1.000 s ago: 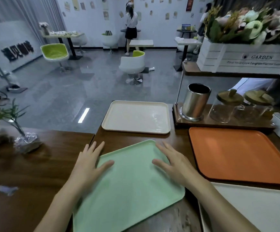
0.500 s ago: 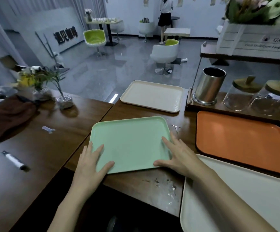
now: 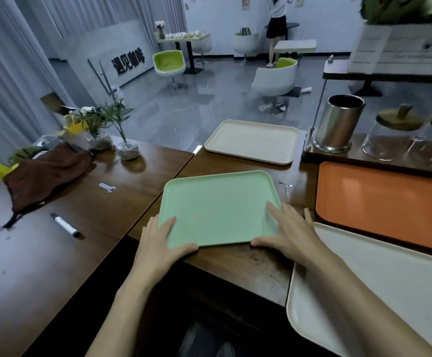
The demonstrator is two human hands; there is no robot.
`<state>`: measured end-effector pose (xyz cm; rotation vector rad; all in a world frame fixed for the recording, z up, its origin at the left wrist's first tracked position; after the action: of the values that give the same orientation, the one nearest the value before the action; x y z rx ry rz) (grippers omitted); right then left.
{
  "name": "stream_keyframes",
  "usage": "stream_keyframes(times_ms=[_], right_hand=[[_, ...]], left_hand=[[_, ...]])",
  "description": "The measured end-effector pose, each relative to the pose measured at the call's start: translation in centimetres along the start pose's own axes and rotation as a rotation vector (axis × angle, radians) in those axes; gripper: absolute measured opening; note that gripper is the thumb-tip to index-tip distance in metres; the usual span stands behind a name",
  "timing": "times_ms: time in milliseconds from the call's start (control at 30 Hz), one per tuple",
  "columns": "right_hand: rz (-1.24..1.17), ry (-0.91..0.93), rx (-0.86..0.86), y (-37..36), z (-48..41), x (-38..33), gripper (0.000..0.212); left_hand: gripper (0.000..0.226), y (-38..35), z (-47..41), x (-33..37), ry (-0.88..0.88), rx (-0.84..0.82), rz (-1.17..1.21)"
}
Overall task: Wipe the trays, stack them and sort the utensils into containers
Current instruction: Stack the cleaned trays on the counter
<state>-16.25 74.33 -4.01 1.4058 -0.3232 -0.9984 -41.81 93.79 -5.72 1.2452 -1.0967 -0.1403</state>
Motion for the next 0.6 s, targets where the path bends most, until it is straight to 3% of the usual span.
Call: stream_keyframes(times_ms=[267,600], right_hand=[[-0.247,-0.066,-0.004,1.1,-0.7,0.2,0.111],[-0.319,-0.168,0.109,5.5,-6.1,0.6,0.105]], left_hand=[[0.115,1.3,-3.3,1.3,-0.114,0.061,0.036],[0.118,0.6,-15.7,4.1,-0.276,-0.072,0.072]])
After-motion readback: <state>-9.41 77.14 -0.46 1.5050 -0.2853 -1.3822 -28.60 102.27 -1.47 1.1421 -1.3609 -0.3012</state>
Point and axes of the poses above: each hand's wrist, its own z-axis away from the middle knuckle, its own y-axis out of the back of the hand, x = y × z, the point moved 8 cm from there along -z, towards the middle knuckle, and after that the axes turned 13 degrees about -y, right-handed, at the moved point
